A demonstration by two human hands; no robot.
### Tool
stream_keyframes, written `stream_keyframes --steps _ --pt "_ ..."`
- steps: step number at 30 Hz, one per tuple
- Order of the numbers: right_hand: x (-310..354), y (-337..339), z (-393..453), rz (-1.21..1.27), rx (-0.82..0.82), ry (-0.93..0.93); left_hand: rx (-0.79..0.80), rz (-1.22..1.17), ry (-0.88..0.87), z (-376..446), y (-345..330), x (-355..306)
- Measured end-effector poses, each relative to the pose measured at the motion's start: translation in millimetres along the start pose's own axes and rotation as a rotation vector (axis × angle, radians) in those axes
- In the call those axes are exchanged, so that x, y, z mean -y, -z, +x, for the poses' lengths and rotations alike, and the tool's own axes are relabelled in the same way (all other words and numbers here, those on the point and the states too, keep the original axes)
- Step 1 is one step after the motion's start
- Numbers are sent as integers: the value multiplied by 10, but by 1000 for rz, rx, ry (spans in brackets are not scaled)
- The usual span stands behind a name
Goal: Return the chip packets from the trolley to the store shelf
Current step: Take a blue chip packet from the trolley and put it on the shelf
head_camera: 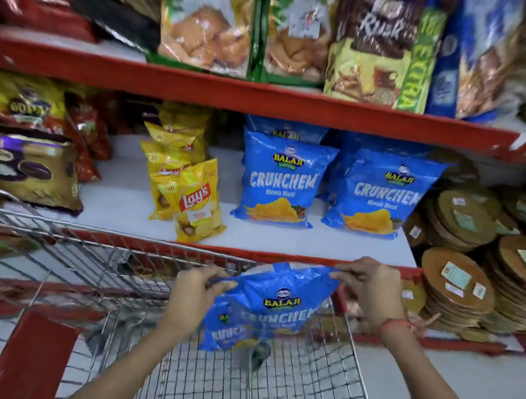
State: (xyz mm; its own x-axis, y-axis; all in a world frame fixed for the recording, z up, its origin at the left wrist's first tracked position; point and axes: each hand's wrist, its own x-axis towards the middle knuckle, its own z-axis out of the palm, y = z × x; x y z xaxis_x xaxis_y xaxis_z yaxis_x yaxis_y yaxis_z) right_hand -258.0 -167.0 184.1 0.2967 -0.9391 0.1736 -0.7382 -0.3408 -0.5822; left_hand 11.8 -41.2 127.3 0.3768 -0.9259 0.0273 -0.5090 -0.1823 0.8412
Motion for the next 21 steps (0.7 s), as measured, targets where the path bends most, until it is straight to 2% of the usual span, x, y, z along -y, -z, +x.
stream_keyframes --steps 4,8,13,21 --pt "317 426 345 36 -162 119 -120 -95 -62 309 289 -472" --pt "544 753 733 59 -246 181 -184 -134 -113 611 468 -877" --pt "583 853 1210 47 -218 143 -218 -129 -129 903 385 -1106" --pt "83 613 1619 42 -176 4 -240 -101 -78 1342 1 -1258"
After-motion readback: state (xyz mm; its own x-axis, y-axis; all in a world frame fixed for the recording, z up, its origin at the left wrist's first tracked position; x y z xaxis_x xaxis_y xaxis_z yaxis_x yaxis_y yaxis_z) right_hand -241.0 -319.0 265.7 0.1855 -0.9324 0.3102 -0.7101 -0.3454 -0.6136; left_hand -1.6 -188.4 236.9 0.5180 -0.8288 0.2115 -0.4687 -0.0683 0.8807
